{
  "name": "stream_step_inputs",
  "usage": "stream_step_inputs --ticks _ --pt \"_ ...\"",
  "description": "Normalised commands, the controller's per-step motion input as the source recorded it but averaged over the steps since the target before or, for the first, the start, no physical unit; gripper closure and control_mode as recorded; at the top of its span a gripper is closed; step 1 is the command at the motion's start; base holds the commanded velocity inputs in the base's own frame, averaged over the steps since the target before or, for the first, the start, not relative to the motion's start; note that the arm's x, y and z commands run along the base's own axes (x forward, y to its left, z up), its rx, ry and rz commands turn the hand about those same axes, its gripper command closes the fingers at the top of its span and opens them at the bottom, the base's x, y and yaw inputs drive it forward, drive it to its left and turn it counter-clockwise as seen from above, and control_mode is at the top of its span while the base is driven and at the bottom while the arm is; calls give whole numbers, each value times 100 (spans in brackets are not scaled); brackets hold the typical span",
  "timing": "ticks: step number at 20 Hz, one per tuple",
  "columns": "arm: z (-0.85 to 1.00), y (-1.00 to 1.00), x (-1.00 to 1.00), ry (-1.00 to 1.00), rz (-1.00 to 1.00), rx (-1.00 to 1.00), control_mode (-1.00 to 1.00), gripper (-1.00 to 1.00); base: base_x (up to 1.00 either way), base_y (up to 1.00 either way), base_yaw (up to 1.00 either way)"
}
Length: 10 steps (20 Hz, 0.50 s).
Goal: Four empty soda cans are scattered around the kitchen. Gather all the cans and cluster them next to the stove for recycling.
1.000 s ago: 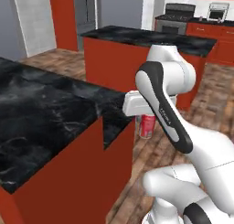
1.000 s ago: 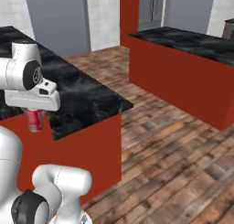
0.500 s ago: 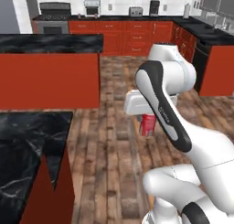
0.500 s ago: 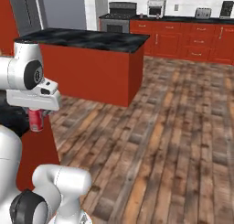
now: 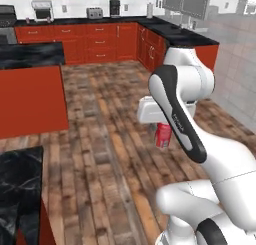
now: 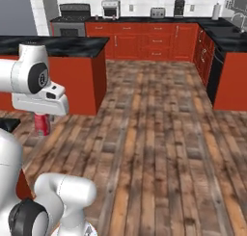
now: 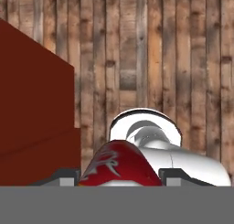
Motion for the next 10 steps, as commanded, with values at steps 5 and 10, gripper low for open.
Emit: stream_step_inputs --ticks 5,10 --pt "0 0 0 0 0 0 100 100 66 0 -16" --pt "0 0 0 0 0 0 100 100 70 0 -10"
